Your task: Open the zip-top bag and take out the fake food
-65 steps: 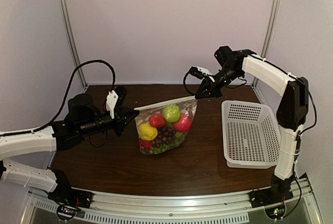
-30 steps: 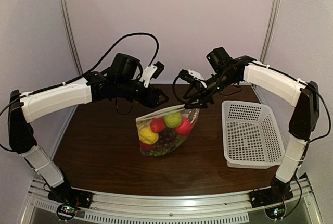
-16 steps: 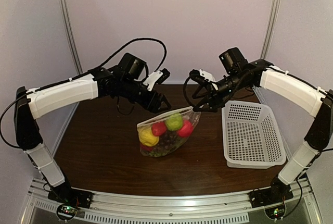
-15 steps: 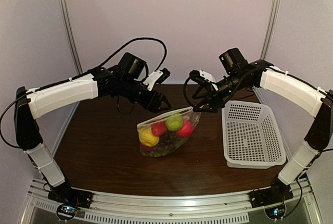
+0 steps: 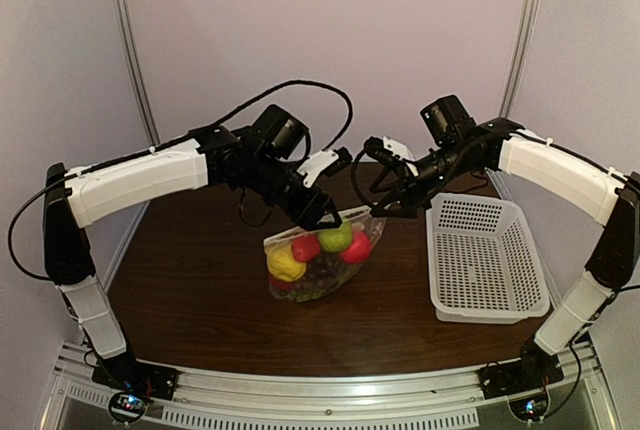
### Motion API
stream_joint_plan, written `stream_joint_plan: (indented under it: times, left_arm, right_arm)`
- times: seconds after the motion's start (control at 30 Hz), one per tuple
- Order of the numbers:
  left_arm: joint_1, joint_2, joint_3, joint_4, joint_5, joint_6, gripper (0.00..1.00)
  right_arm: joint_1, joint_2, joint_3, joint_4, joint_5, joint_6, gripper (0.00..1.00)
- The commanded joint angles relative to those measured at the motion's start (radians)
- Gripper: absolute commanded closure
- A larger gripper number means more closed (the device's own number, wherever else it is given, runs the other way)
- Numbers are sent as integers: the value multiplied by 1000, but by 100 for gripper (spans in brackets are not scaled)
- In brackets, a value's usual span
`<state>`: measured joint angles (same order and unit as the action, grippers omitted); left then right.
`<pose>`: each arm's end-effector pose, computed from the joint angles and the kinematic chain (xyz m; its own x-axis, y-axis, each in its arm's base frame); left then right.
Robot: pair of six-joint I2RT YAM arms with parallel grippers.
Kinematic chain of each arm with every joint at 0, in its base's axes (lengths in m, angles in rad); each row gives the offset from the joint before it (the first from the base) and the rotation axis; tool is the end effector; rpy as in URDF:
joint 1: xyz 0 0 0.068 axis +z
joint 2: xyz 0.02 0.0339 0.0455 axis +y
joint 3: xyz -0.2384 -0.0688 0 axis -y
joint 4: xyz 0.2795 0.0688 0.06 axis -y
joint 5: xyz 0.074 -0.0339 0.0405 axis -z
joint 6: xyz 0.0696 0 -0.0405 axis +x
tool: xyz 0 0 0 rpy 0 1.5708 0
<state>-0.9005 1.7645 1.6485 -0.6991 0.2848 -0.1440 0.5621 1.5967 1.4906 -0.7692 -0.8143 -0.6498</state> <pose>0.2624 -0.3624 0.2722 -0.5725 0.5005 -0.6494 0.7979 0.5224 -0.3008 0.3017 0.2499 0.2884 -0.0573 -0.5269 -0.8480 -0.9982 0.0171 0.0569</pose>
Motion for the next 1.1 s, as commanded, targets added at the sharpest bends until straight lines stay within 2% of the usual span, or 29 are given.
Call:
stream_joint_plan:
  times: [0.0,0.07,0.27,0.4,0.47,0.63,0.7,0.8,0.93,1.07]
  left_arm:
    - [5,39,42,-88,-97,6,51]
    - [5,42,48,-88,-87,3,51]
    - [5,26,91,-85,-78,0,39]
    - [5,5,116,-71,-80,-3,37]
    - [5,9,120,-69,-85,-5,38]
    - [5,40,112,-69,-105,-32,53]
    - [5,44,104,-69,-97,-32,56]
    - [5,44,101,-76,-101,-27,56]
    - [5,41,105,-80,-76,-18,49]
    - [5,42,101,-83,-66,-9,48]
  right_arm:
    - [-5,-35,-19,17,3,10,32]
    - [-5,-38,-22,17,1,10,32]
    - [-5,-45,-35,18,-6,9,32]
    - [-6,-51,-40,18,-9,8,32]
    - [-5,-53,-41,19,-7,8,32]
    - [-6,-54,-44,20,-11,9,32]
    - [-7,-54,-44,19,-9,9,32]
    - [-6,-55,-47,18,-7,7,32]
    - [-7,-53,-50,22,-6,7,32]
    - [-6,-50,-49,21,-10,7,32]
